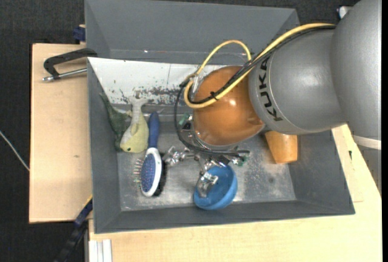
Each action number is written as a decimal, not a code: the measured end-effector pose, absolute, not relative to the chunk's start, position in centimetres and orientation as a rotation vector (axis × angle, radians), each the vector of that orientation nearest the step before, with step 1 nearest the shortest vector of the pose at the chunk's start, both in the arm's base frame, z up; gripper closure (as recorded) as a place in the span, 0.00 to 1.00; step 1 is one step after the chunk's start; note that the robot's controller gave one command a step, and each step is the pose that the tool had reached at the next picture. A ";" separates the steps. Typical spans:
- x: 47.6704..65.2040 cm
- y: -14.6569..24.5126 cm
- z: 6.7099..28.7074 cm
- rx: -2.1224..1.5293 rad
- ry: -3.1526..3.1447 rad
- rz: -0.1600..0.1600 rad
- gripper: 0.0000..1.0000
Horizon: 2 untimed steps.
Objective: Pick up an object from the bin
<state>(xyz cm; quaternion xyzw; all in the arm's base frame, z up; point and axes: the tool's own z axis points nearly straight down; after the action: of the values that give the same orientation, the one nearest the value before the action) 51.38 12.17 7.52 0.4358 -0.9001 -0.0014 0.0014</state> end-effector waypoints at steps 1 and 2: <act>50.9 -0.4 8.3 1.337 -2.842 0.005 0.00; 51.1 0.1 8.5 1.352 -2.844 0.004 1.00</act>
Offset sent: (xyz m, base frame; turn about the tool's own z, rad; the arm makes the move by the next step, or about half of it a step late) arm -0.0057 -0.1207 0.0073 0.0127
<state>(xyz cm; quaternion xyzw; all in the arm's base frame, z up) 51.10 0.14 8.46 0.4294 -0.9031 0.0014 -0.0039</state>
